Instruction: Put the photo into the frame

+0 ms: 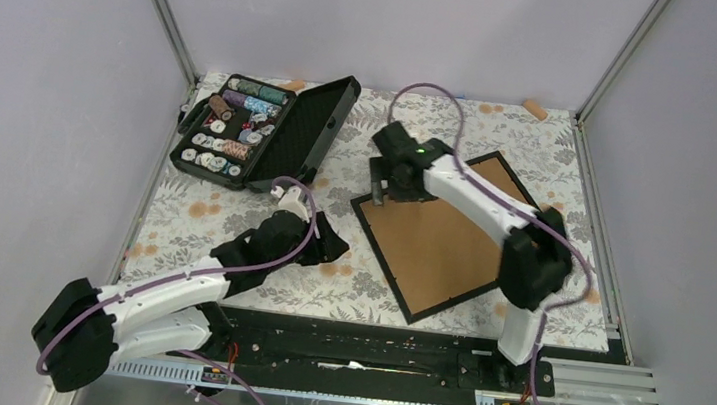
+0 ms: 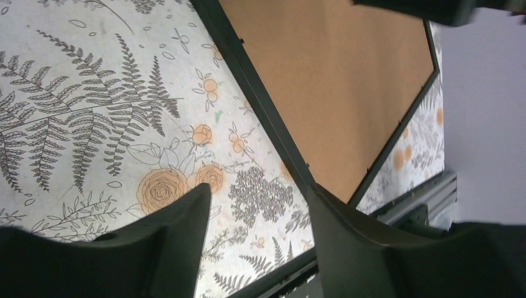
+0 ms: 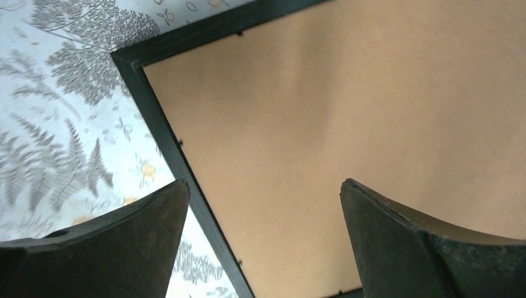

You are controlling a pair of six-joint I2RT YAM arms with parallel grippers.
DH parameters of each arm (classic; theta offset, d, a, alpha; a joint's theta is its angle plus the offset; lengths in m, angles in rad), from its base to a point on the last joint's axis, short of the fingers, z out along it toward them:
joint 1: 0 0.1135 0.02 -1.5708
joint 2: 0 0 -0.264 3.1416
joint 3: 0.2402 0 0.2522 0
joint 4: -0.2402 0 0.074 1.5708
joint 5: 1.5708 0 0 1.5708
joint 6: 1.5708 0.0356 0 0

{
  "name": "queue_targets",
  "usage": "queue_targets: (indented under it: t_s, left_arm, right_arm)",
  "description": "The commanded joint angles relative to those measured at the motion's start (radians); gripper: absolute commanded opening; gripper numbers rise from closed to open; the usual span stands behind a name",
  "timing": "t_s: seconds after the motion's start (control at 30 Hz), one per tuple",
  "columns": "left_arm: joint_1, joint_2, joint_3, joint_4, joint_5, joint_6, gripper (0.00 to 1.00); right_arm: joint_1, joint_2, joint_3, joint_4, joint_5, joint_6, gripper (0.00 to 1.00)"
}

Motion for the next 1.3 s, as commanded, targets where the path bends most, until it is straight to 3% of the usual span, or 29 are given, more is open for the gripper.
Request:
queue_targets:
  t_s: [0.0,0.1,0.23,0.4,0.67,0.9,1.1,1.27]
  left_arm:
    - [-0.001,-0.079,0.056,-0.072,0.087,0.097,0.66]
    - [0.001,-0.124,0.078,-0.085,0.167,0.143,0.78]
    - [0.001,-0.128,0.115,-0.064,0.284,0.194,0.89]
    - [0.001,-0.111,0.181,-0.058,0.438,0.248,0.93]
    - [0.001,-0.113,0.309,-0.196,0.451,0.39,0.96]
    - [-0.005,-0.089,0.391,-0.287,0.44,0.486,0.97]
    - [-0.004,-0.057,0.452,-0.337,0.492,0.548,0.97]
    - [-0.005,-0.007,0.485,-0.341,0.505,0.557,0.98]
  right_arm:
    - [-0.062,-0.234,-0.223,-0.012,-0.026,0.109,1.0]
    - [-0.169,-0.374,-0.404,0.053,-0.041,0.199,1.0]
    - [-0.273,-0.538,-0.528,0.089,0.04,0.307,1.0]
    - [-0.438,-0.643,-0.622,0.064,0.066,0.345,1.0]
    - [-0.861,-0.727,-0.788,0.166,-0.133,0.264,1.0]
    - [-0.979,-0.705,-0.86,0.194,-0.169,0.199,0.98]
    - [-1.033,-0.674,-0.943,0.284,-0.28,0.175,0.86]
    - [-1.033,-0.607,-0.963,0.353,-0.35,0.156,0.66]
